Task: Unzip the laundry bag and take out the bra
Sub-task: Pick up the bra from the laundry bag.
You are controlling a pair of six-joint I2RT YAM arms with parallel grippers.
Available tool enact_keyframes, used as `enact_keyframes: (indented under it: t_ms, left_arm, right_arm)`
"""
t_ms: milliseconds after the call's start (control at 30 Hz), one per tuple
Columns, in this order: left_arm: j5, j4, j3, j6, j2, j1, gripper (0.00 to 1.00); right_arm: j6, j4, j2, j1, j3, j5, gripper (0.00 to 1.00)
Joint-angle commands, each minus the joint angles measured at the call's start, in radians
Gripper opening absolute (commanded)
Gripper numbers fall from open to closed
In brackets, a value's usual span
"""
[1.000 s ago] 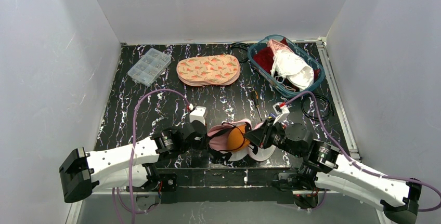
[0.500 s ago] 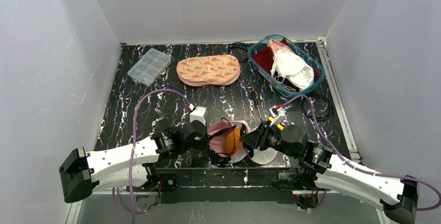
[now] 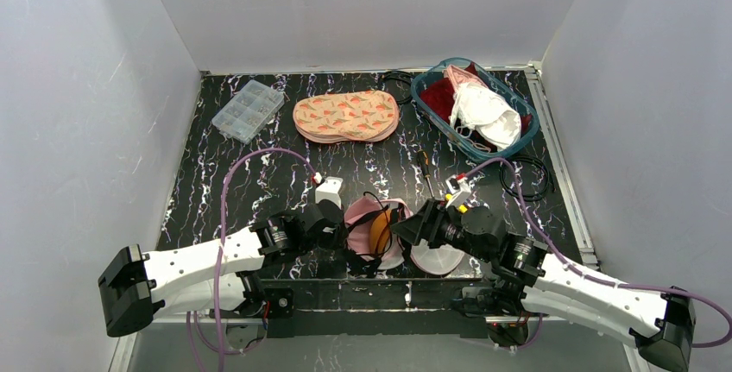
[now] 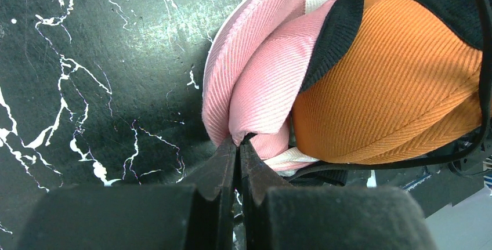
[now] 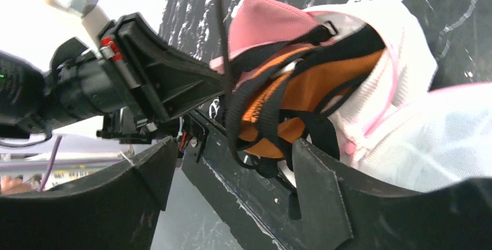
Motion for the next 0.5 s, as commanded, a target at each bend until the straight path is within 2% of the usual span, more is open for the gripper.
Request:
enact_keyframes:
  t_ms: [0, 233, 467]
  left_arm:
    - [-0.013, -0.004, -0.001, 0.013, -0.022, -0.003, 0.00]
    - [-0.021, 0.012, -0.002, 0.039, -0.037, -0.004, 0.00]
    - [-0.020, 0.022, 0.005, 0.061, -0.030, -0.005, 0.00]
  right_arm:
    - [0.098, -0.089, 0.032, -0.002, 0.050, 0.086, 0.84]
    - [0.278, -0.157, 0.059, -0.002, 0.072, 0.190, 0.91]
    - [0.279, -0.131, 0.154, -0.002, 0.160, 0.245, 0.92]
